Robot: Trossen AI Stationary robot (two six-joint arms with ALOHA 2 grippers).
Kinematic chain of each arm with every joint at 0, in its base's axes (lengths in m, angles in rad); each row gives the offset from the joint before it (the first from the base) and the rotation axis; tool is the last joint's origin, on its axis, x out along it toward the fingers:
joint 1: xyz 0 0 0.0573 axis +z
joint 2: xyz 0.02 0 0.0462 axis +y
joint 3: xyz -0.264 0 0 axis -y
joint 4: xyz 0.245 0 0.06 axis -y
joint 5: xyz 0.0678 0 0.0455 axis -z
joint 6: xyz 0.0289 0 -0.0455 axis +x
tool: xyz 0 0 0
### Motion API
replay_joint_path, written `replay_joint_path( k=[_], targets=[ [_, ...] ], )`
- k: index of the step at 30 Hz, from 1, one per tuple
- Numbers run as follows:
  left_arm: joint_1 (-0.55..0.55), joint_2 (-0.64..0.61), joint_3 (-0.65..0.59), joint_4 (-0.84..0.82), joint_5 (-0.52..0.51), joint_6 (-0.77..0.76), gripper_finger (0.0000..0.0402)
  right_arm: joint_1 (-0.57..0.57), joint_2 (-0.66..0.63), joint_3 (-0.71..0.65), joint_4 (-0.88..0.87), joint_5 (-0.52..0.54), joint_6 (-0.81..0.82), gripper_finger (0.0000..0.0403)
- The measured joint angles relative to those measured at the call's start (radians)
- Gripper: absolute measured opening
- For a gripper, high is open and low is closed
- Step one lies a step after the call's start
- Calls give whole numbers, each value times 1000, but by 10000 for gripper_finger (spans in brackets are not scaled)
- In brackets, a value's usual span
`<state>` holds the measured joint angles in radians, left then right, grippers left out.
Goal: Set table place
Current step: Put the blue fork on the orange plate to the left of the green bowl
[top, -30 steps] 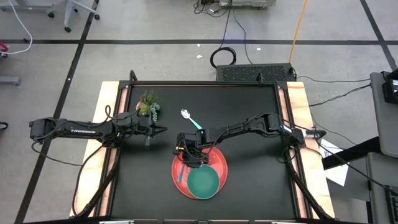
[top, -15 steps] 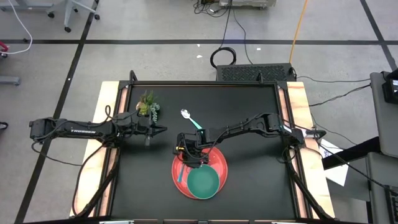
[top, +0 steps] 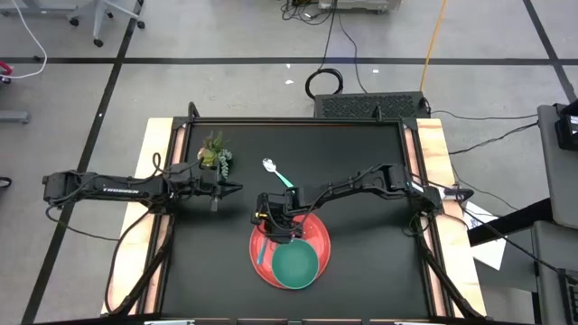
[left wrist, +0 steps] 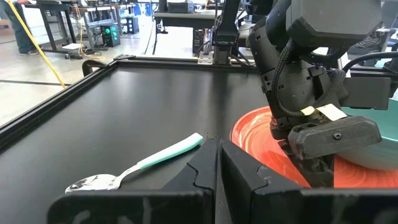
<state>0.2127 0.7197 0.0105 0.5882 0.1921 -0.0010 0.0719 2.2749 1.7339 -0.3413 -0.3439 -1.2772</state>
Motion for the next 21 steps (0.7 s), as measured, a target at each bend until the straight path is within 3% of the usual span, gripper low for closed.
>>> replay_joint_path(
  k=[7, 21],
  targets=[
    [0, 0, 0, 0, 0, 0, 26, -1, 2, -1, 17, 2, 9, 46],
    [0, 0, 0, 0, 0, 0, 26, 0, 2, -1, 13, 0, 10, 48]
  ],
)
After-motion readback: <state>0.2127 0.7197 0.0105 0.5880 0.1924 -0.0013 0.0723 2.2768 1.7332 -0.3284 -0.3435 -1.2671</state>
